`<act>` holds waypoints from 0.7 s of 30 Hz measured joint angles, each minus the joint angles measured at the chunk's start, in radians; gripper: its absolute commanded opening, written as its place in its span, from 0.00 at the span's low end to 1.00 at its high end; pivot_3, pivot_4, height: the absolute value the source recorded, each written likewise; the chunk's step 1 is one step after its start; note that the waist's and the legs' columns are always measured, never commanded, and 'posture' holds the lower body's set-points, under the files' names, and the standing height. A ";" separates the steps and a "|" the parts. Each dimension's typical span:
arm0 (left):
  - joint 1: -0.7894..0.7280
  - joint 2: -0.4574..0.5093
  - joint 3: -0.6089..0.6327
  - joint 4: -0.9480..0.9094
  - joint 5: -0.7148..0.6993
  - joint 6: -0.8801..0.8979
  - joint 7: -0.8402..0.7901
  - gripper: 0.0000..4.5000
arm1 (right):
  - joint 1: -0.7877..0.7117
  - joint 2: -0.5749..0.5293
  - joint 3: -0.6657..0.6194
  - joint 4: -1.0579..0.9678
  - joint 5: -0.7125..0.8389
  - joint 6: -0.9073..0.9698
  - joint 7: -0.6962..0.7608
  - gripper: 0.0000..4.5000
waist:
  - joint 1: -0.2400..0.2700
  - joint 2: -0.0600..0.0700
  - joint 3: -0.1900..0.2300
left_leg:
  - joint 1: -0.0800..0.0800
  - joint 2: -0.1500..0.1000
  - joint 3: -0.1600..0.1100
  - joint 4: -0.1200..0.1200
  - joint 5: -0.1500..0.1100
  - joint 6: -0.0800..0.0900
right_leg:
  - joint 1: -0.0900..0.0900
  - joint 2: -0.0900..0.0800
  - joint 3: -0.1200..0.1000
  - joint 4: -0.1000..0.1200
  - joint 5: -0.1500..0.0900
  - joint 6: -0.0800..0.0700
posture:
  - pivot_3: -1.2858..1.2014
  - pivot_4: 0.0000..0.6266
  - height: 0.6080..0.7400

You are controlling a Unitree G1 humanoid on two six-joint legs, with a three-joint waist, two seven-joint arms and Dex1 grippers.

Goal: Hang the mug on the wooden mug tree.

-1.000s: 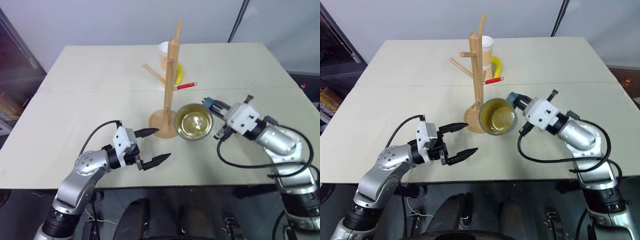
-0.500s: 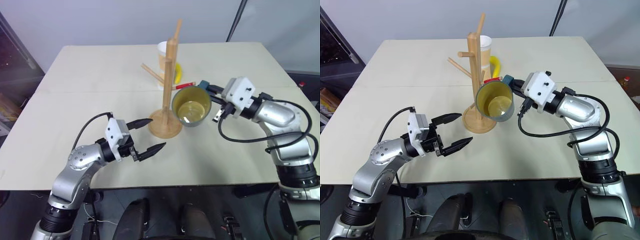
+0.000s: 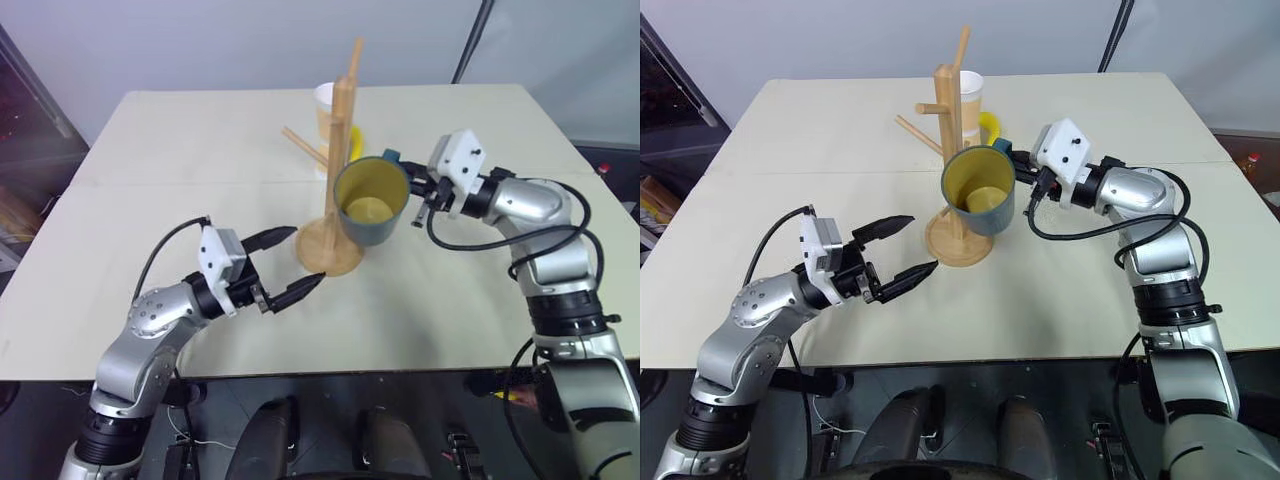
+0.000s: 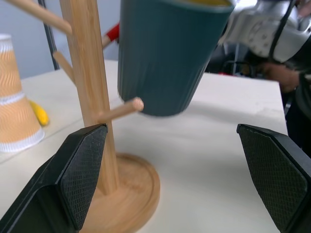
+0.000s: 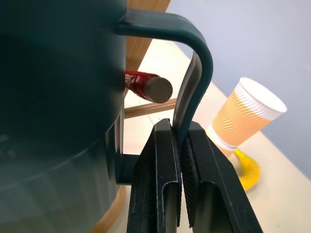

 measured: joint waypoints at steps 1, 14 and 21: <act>-0.002 0.001 0.004 0.000 -0.002 0.001 0.003 1.00 | -0.003 0.003 0.008 0.009 0.000 0.008 0.006 0.01 | 0.000 0.000 0.000 | 0.000 0.000 0.000 0.000 0.000 0.000 | 0.000 0.000 0.000 0.000 0.000 0.000 | 0.52 0.24 1.00; -0.009 0.002 0.005 0.000 -0.005 0.010 0.014 1.00 | -0.039 0.020 0.026 0.056 -0.014 0.023 0.018 0.58 | -0.001 0.000 0.000 | 0.000 0.000 0.000 0.000 0.000 0.000 | -0.001 0.000 0.000 0.000 0.000 0.000 | 0.52 0.24 1.00; -0.016 0.001 0.006 0.000 -0.005 0.022 0.040 1.00 | -0.023 -0.022 -0.001 -0.034 -0.012 0.039 -0.011 0.58 | 0.002 0.000 0.000 | -0.001 0.000 0.000 0.000 0.000 0.000 | -0.001 0.000 0.000 0.000 0.000 0.000 | 0.52 0.24 1.00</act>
